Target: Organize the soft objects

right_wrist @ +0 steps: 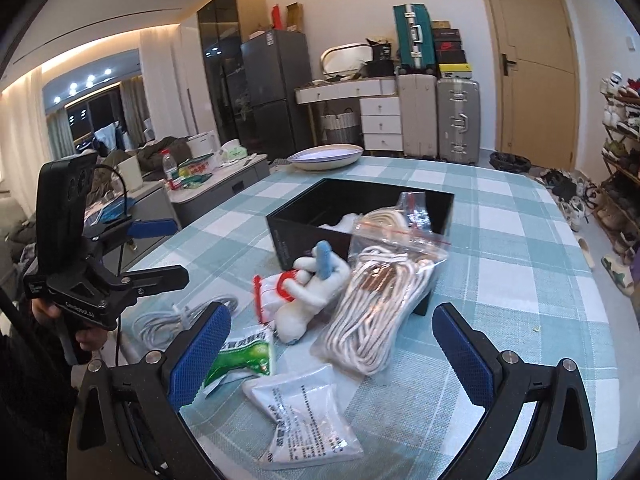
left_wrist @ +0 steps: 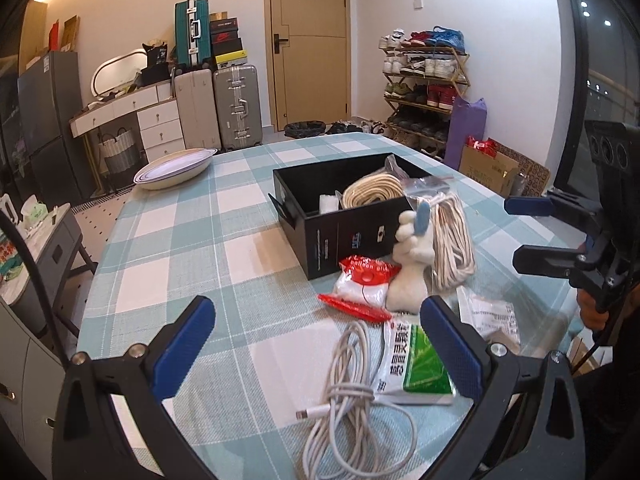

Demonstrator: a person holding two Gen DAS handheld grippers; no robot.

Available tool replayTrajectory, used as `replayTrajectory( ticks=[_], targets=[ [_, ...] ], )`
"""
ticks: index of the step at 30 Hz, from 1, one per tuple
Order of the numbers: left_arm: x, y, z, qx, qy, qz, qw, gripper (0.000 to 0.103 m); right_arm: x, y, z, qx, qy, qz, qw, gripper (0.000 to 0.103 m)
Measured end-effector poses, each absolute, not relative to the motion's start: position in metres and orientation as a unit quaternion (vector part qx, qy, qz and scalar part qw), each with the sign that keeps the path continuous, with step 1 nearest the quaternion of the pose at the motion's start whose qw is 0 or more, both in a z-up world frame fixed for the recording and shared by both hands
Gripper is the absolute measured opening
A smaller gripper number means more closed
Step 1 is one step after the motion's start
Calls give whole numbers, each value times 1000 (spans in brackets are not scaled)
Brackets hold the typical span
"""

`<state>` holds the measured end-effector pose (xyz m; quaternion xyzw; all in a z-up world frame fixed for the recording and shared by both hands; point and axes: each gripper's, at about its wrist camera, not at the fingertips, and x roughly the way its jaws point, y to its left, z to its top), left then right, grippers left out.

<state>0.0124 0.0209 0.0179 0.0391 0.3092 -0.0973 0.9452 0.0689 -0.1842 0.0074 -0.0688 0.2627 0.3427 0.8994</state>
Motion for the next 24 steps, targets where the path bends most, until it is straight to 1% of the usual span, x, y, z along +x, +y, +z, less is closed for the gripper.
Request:
replayTrajectory(
  ticks=[9, 18, 24],
  targets=[
    [2, 22, 5, 44, 328, -120, 936, 103, 60, -185, 0, -87, 272, 345, 894, 102],
    [1, 23, -13, 50, 357, -140, 922, 103, 65, -180, -17, -86, 313, 360, 875, 103],
    [1, 22, -21, 51, 373, -154, 913, 103, 62, -173, -26, -101, 319, 367, 868, 102]
  ],
)
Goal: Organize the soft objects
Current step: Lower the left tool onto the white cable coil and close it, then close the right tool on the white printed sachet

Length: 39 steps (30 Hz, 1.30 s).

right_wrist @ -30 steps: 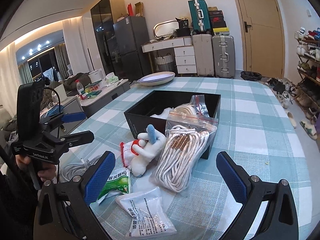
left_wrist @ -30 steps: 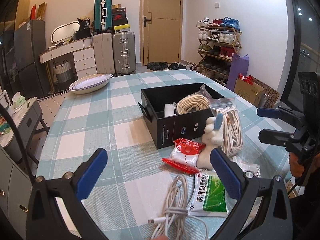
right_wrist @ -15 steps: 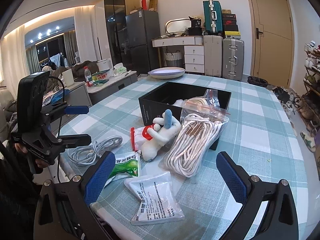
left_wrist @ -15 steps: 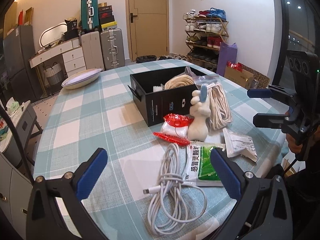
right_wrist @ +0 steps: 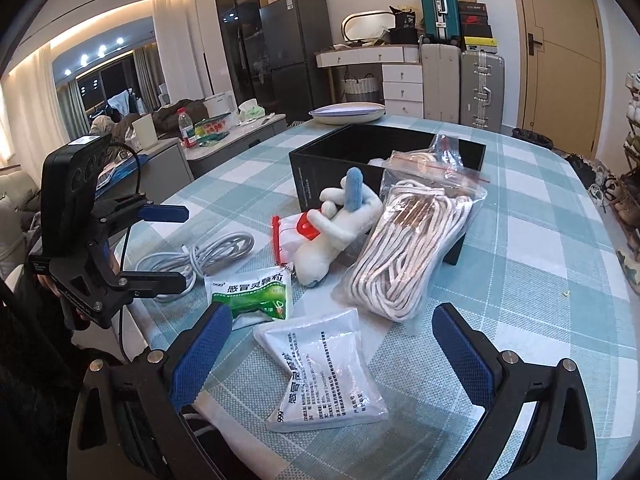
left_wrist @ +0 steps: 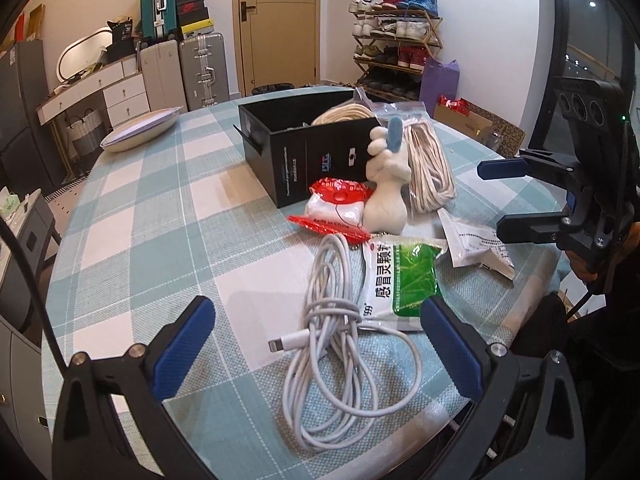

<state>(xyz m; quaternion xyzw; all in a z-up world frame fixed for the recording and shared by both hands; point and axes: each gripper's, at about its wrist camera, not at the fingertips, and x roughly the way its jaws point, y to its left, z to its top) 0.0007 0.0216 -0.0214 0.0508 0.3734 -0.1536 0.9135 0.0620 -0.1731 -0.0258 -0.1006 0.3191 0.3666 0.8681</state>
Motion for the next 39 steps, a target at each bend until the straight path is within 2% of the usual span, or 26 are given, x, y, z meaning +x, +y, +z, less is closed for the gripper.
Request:
replayTrajectory(
  ticks=[13, 20, 25, 28, 32, 39],
  targets=[
    [6, 27, -31, 33, 391, -158, 906, 102, 67, -157, -52, -141, 357, 357, 851, 102],
    [9, 30, -34, 18, 399, -163, 902, 88, 65, -156, -60, -152, 364, 355, 848, 93],
    [8, 29, -35, 14, 407, -170, 897, 79, 65, -158, -60, -153, 364, 356, 847, 92],
    [9, 29, -38, 11, 416, -170, 893, 70, 65, -158, -60, -153, 365, 357, 846, 92],
    [9, 30, -38, 8, 416, -170, 893, 69, 65, -159, -61, -153, 365, 359, 845, 91],
    [9, 32, -36, 4, 415, -173, 893, 66, 66, -157, -63, -156, 368, 363, 842, 82]
  ],
)
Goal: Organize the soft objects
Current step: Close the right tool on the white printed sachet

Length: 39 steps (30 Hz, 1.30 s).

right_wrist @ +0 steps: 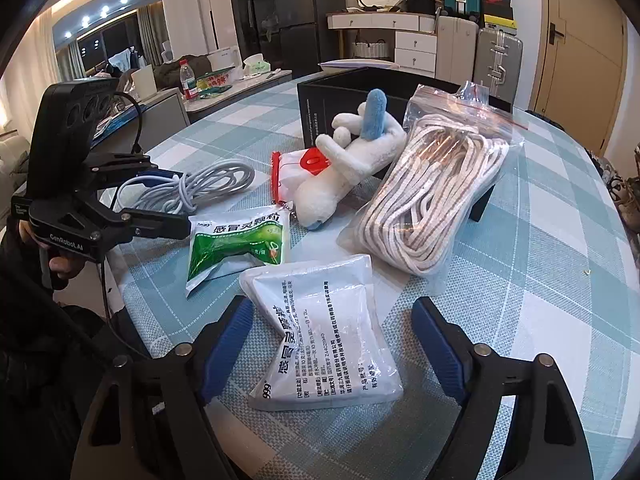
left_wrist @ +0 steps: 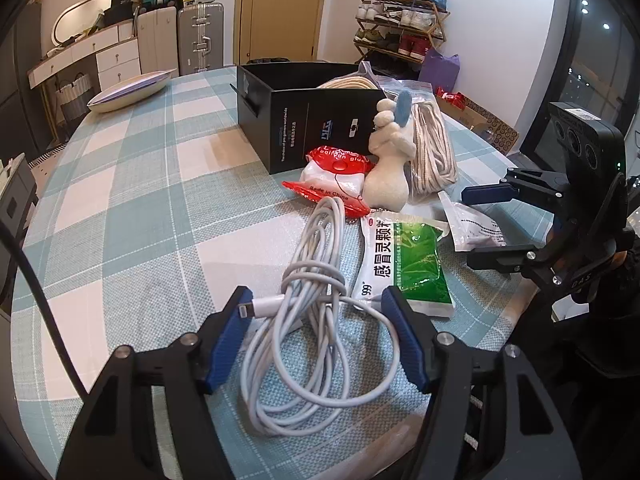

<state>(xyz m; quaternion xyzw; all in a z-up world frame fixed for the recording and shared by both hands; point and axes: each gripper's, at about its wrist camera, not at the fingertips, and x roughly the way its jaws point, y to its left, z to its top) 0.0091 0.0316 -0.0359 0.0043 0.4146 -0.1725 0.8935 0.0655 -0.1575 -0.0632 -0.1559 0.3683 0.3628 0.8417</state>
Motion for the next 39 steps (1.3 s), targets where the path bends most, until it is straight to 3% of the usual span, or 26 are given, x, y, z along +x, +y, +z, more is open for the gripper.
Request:
replayTrajectory(
  ticks=[3, 10, 14, 39],
  targets=[
    [8, 32, -36, 5, 413, -172, 894, 65, 63, -156, -64, -163, 365, 364, 841, 79],
    [8, 32, -36, 8, 413, -174, 894, 60, 58, -151, -65, -176, 354, 369, 841, 55],
    [8, 33, -35, 6, 413, -174, 894, 58, 58, -151, -66, -176, 351, 372, 841, 48],
    [4, 42, -18, -30, 380, -172, 909, 56, 47, -155, -45, -149, 319, 401, 846, 44]
  ],
)
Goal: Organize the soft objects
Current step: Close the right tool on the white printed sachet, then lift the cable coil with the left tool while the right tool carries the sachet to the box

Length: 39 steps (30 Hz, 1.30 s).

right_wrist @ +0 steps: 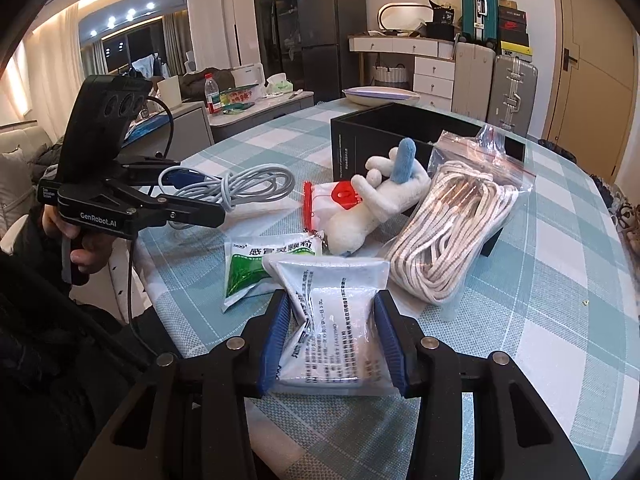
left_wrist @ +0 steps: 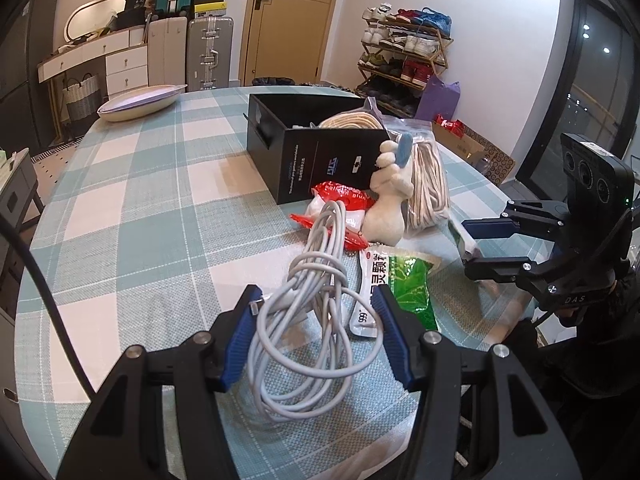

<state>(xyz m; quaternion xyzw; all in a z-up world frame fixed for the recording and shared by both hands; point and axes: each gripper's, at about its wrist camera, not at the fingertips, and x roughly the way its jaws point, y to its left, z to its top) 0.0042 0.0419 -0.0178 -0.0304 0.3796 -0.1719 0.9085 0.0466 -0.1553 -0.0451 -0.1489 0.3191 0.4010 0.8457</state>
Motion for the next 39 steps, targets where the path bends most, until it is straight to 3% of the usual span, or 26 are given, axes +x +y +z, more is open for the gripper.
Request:
replayTrajectory(
  ticks=[2, 8, 10, 13, 24, 27, 29, 32, 39],
  targets=[
    [4, 41, -15, -33, 375, -173, 910, 56, 47, -157, -42, -143, 316, 404, 846, 33],
    [6, 40, -16, -31, 378, -169, 910, 56, 49, -153, -52, -165, 336, 389, 842, 33],
    [6, 40, -15, -32, 377, -171, 910, 56, 49, -154, -54, -169, 338, 386, 842, 36],
    [5, 41, -15, -32, 376, -171, 910, 56, 51, -157, -54, -171, 336, 372, 848, 50],
    [5, 41, -14, -33, 376, -169, 911, 56, 58, -160, -65, -178, 355, 362, 843, 52],
    [5, 41, -14, -33, 375, -169, 911, 56, 57, -162, -65, -176, 354, 364, 843, 51],
    [5, 41, -13, -33, 374, -170, 911, 56, 56, -162, -65, -178, 351, 369, 842, 42],
    [5, 41, -12, -34, 372, -169, 912, 56, 54, -162, -64, -175, 348, 376, 841, 38],
    [5, 41, -8, -38, 364, -169, 915, 56, 49, -161, -54, -160, 331, 395, 842, 36]
  ],
)
